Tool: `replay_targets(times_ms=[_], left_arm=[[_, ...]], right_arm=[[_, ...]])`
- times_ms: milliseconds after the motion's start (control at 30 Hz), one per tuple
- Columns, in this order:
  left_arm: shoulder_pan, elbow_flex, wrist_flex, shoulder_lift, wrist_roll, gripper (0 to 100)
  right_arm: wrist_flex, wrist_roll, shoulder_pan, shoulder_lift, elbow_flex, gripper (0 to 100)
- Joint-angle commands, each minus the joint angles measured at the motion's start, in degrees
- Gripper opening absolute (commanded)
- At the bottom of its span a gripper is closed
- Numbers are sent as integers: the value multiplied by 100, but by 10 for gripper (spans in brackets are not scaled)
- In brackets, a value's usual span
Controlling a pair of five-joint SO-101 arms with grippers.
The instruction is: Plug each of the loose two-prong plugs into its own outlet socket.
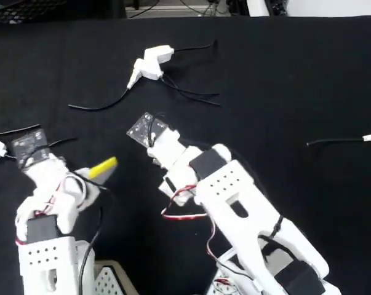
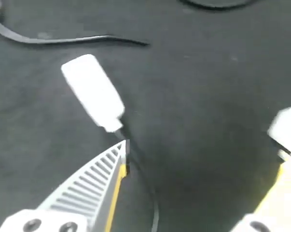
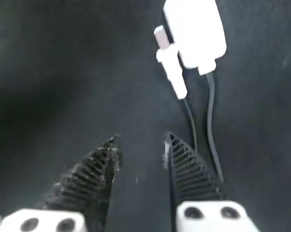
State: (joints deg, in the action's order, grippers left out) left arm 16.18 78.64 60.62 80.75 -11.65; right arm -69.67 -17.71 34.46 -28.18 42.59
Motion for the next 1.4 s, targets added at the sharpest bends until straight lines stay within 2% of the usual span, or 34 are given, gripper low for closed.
replay_targets(times_ms=[0,267,567,867,1000,1267,1367], left_arm=[[523,145,-308,62,79,454],[-110,312,-264,53,633,454],[-145,418,-273,53,642,454],[-145,426,-290,53,642,454],[-145,426,-281,53,642,454],[-145,426,-281,62,642,454],[-145,426,-281,62,642,454]], right_arm=[[941,-167,-79,-92,321,137],[1073,-185,-105,1437,-409,136],[1240,-193,-105,3196,-1648,136],[1240,-264,-316,3486,-1745,136],[1240,-554,-510,3495,-1719,136],[1424,-571,-492,3574,-1675,136],[1644,-571,-510,3864,-1719,100]])
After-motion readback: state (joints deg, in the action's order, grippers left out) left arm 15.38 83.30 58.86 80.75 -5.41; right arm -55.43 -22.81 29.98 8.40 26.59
